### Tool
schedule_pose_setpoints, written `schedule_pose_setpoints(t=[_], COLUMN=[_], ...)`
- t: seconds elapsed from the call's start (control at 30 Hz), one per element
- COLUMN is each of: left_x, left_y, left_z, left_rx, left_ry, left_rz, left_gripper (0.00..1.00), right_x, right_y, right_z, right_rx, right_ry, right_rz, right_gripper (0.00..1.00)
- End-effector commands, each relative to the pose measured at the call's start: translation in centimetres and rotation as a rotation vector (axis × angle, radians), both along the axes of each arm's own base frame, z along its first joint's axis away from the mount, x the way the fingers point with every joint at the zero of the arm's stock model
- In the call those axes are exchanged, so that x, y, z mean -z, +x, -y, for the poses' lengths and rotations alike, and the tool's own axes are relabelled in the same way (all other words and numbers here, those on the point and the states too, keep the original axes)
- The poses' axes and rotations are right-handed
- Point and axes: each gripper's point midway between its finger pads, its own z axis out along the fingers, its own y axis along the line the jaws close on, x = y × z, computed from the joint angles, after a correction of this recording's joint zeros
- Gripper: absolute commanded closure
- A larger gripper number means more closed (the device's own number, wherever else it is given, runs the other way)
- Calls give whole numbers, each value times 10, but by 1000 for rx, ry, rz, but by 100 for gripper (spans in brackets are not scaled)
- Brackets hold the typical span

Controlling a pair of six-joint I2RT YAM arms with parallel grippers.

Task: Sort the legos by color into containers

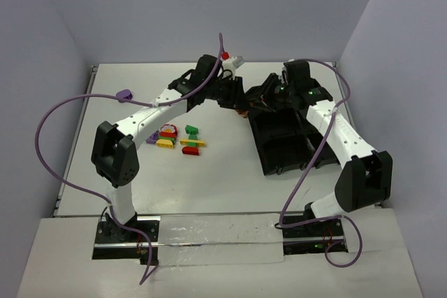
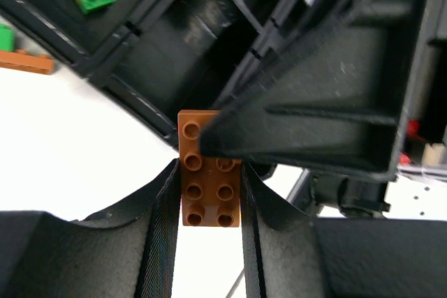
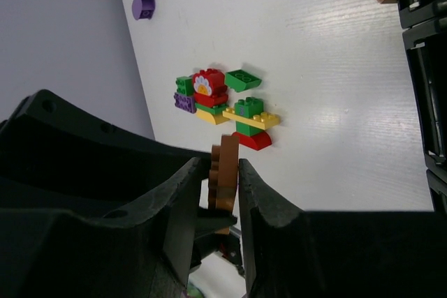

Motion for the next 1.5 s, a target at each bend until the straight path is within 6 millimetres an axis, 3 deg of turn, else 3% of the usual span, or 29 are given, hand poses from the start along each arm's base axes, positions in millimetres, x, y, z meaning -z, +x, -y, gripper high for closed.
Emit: schedule_pose_setpoints(t=[0.0, 0.1, 0.17, 0.23, 0.37, 0.4, 0.47, 0.57, 0.67, 0.77, 0.87, 0.93, 1.03, 1.17, 1.33, 1.47], left_x=[-28, -28, -26, -27, -29, -30, -28, -24, -20, -15, -17, -18, -7, 6, 26, 45], left_y=[11, 13, 15, 17, 17, 17, 19, 20, 15, 15, 14, 18, 26, 39, 63, 75], left_z=[-4, -5, -4, -5, -9, -10, -14, -15, -17, -23, -31, -40, -49, -52, -52, -51], left_rx=[-50, -58, -63, -71, -76, -82, -110, -112, -98, -113, -137, -171, -196, -237, -334, -383], left_ry=[-7, -3, 6, 13, 26, 31, 48, 74, 67, 55, 40, 47, 69, 96, 181, 219], left_rz=[105, 110, 111, 113, 120, 125, 118, 106, 101, 94, 98, 109, 62, 18, -56, -105], left_gripper=[100, 100, 100, 100, 96, 85, 39, 12, 1, 1, 1, 1, 1, 3, 10, 10], right_x=[-17, -17, -15, -13, -12, -12, -15, -19, -24, -32, -23, -18, -27, -17, 10, 33], right_y=[-9, -11, -11, -9, 2, 6, 15, 32, 54, 85, 103, 110, 113, 121, 135, 148], right_z=[-8, -10, -11, -9, -2, -1, 4, 18, 46, 82, 118, 149, 198, 243, 270, 278], right_rx=[-55, -71, -81, -69, -27, -16, 15, 85, 238, 392, 497, 591, 746, 827, 845, 820], right_ry=[46, 56, 62, 56, 31, 22, -5, -59, -125, -205, -287, -362, -500, -592, -616, -621], right_rz=[43, 39, 32, 27, 38, 44, 60, 84, 124, 163, 129, 119, 152, 109, 33, -14], right_gripper=[66, 70, 88, 99, 100, 100, 100, 100, 100, 100, 100, 100, 100, 100, 100, 100])
